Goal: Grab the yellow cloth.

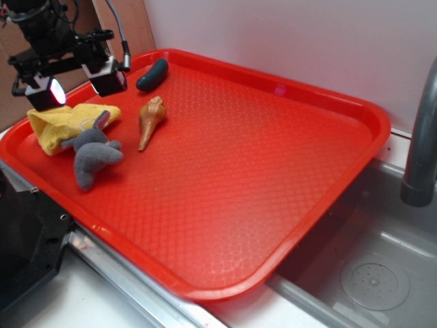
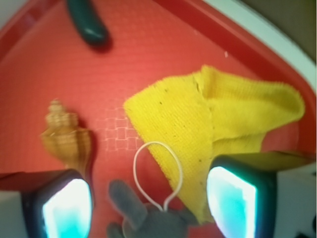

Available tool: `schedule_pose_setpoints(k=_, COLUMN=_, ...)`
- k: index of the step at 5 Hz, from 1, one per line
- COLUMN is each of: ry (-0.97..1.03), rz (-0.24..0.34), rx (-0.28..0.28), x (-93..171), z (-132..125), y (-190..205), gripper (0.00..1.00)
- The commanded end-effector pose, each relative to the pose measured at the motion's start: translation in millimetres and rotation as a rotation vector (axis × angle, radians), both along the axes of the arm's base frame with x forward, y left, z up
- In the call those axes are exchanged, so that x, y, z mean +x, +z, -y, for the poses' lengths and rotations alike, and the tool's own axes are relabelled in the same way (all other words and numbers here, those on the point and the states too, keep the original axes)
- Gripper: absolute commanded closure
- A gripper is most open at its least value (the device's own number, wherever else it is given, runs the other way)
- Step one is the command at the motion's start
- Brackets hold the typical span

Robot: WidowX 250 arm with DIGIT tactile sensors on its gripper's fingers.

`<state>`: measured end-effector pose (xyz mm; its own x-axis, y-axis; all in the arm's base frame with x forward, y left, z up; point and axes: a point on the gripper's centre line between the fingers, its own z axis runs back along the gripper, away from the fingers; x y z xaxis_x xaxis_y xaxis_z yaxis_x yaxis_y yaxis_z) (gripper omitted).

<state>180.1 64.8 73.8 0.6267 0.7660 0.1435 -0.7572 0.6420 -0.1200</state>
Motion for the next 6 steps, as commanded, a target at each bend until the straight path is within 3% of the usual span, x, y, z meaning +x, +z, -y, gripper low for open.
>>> schedule_pose_setpoints(k=1, ry=-0.077, rz=-0.202, rx=0.348, x=-20, z=-83, y=-11, gripper=0.00)
schedule_pose_setpoints(k=4, ry=0.073, rz=-0.258, rx=0.365, x=-14, z=-99, y=-43, gripper=0.00)
schedule_pose_setpoints(k=5, ry=0.082, rz=-0.264, rx=0.352, x=-16, z=-102, y=-50, gripper=0.13)
schedule_pose_setpoints(k=6, ry=0.078, rz=-0.254, rx=0.339, x=-18, z=-104, y=-52, gripper=1.00)
